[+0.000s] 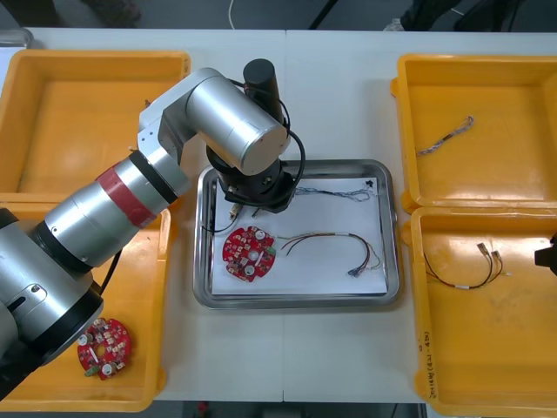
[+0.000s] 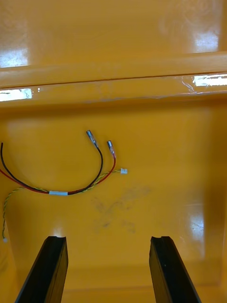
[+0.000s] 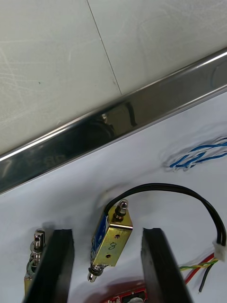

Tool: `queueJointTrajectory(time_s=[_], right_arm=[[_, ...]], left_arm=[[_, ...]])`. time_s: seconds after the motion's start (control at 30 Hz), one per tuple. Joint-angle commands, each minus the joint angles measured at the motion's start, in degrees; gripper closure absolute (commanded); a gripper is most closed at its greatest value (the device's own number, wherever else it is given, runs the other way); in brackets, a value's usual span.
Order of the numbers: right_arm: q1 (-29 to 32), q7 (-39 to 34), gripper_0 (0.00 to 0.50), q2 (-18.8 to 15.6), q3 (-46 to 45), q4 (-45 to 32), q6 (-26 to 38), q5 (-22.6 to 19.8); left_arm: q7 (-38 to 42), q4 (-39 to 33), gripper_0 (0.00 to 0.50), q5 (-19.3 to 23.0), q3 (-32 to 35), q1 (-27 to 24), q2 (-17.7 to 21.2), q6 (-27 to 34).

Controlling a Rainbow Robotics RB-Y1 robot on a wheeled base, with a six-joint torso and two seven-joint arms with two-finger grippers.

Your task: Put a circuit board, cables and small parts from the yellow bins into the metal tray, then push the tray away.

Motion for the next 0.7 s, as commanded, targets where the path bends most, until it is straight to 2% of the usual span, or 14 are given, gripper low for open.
queueJointTrajectory(time_s=[0.03, 0.27, 0.7], right_arm=[[1.1, -3.4, 0.000, -1.9, -1.2, -1.8, 0.2, 0.5], [1.1, -3.6, 0.000, -2.0, -1.0, -1.8, 0.2, 0.8], [1.1, -3.6, 0.000, -2.5, -1.1, -1.8, 0.2, 0.5]], left_arm=[[1.2, -0.9, 0.000, 0.0, -0.9, -2.0, -1.6, -0.6], [2.1, -3.5, 0.000, 0.2, 1.0, -2.0, -1.6, 2.3], [2.3, -13.6, 0.000, -0.3, 8.9, -2.0, -0.1, 14.1]])
